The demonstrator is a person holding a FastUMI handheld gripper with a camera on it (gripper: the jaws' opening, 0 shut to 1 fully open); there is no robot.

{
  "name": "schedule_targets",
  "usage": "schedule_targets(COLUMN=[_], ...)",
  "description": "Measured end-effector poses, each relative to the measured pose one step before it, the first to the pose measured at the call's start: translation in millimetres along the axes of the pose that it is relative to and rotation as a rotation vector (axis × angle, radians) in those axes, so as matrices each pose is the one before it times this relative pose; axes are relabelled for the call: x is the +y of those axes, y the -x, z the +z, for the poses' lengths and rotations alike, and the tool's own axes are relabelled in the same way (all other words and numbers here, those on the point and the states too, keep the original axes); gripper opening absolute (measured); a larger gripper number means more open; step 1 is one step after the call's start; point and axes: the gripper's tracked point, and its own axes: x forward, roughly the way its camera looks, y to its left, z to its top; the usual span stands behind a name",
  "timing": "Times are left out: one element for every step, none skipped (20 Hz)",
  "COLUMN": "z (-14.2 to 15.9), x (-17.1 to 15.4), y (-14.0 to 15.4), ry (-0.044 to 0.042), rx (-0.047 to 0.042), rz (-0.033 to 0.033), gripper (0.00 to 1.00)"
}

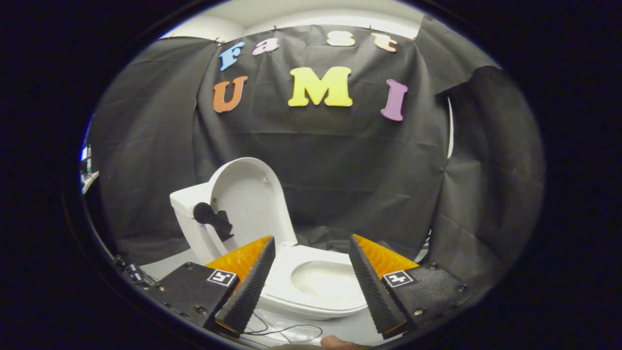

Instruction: Open the toilet lid.

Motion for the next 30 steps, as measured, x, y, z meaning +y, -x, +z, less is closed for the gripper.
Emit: schedule_targets(z=[0.97, -0.34, 1.62, 1.86, 0.78, -5.18, -3.02, -3.75, -3.01, -2.83, -2.19, -3.24, 0.16, 2.11, 3.84, 2.84, 2.4, -3.13, -3.26, -3.99, -2.69, -1.12, -0.36, 0.11, 0.21, -1.47, 0.04, -1.68, -0.32, -2.48], x=[-9.67, -9.82, -9.42, -6.06, -5.93, -5.21, -2.77, -1.47, -3.54, -4.03, -4.13, -5.89, -7.07, -5.21, -2.04, -1.95, -3.14, -1.77, 2.02, 2.84, 2.4, -1.35, -2.23, -1.99, -1.52, -2.28, -3.09, -1.66, -0.73, -0.58], y=[4.72, 2.5, 4.42, 4.23, 4.49, 4.91, 4.69, 5.21, 4.55, 4.44, 3.77, 3.23, 2.82, 3.14, 2.35, 0.83, -0.89, -2.24, -1.81, -0.61, -0.87, -1.41, -1.13, 0.02, -0.23, -1.91, -1.02, -1.4, -0.62, -0.59], ry=[0.00169, 0.00997, 0.0156, 0.01347, 0.01064, 0.01067, 0.00523, -0.00367, -0.01117, -0.01302, -0.00936, -0.00842, -0.00916, -0.01375, -0.01396, -0.01268, -0.01424, -0.01434, -0.01232, -0.01375, -0.01364, -0.01174, -0.00915, -0.00795, -0.00604, -0.00604, -0.00546, -0.00559, -0.00499, -0.00309], rx=[-0.01255, -0.01739, -0.02092, -0.01942, -0.01356, -0.00682, -0.002, 0.0013, 0.00262, -0.00194, 0.00346, -0.00048, -0.00415, -0.01704, -0.02793, -0.03289, -0.02171, -0.00794, -0.00046, 0.00318, 0.0003, 0.00025, -0.0021, -0.00392, -0.00447, -0.0026, -0.00125, -0.0014, -0.00079, 0.00391], rz=[-0.01718, -0.01957, -0.02195, -0.01906, -0.01441, -0.01022, 0.00189, 0.00084, -0.00417, -0.00141, -0.00353, -0.00766, -0.01086, -0.00292, 0.00352, 0.00245, -0.00278, 0.00041, 0.00942, 0.01429, 0.01452, 0.00258, -0.00087, -0.00152, 0.00016, -0.00429, -0.00508, -0.00429, -0.0024, 0.00013], gripper=[0.95, 0.95, 0.95, 0.95, 0.95, 0.96, 0.98, 1.0, 1.0, 1.0, 1.0, 1.0, 1.0, 1.0, 1.0, 1.0, 1.0, 1.0, 1.0, 1.0, 1.0, 1.0, 1.0, 1.0, 1.0, 1.0, 1.0, 1.0, 1.0, 1.0])
